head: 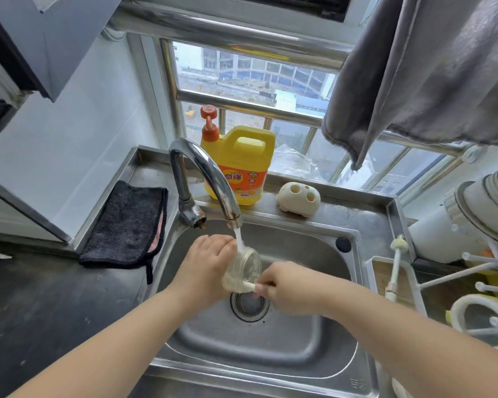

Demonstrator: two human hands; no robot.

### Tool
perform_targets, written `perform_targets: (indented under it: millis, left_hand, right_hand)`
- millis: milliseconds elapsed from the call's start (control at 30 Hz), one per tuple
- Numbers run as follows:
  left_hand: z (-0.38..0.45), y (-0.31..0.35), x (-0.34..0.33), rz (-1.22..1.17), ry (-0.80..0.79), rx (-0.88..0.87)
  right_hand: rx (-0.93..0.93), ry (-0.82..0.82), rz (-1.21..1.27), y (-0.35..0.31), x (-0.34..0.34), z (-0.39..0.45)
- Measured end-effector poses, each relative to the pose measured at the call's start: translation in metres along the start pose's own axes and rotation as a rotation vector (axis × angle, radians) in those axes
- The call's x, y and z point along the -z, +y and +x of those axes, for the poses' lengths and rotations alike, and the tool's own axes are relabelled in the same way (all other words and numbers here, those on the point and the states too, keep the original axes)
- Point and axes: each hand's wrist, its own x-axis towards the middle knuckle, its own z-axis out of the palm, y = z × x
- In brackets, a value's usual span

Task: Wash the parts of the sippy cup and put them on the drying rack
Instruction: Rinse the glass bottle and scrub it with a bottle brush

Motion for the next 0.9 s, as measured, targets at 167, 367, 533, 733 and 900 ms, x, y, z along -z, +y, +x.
perform_targets:
  millis: [167,367,533,733,900]
  left_hand:
    - [-0.011,0.011,-0.001,-0.027,0.132,0.147]
    - [-0.026,-0.002,0.004,-0.076,-0.137,0.007]
    - [0.000,-0.008,0.016,0.092,-0.290,0.080]
    - [-0.002,-0.009,0.024,-0.372,-0.397,0.403]
    - [0.002,-0.013,0.028,-0.238,-0.431,0.304]
  right_hand:
    - [-0.023,-0.254,1.004,0.006,-0.003,-0.010]
    - [-0.063,-0.217,0.842,0.011,-0.016,-0.008]
    - [0.000,-0.050,0.211,0.002,-0.009,-0.011]
    - [0.173,0.373,-0.813,0.000,0.014,-0.018]
    - [0.106,0.323,-0.648,0.001,0.000,-0.013]
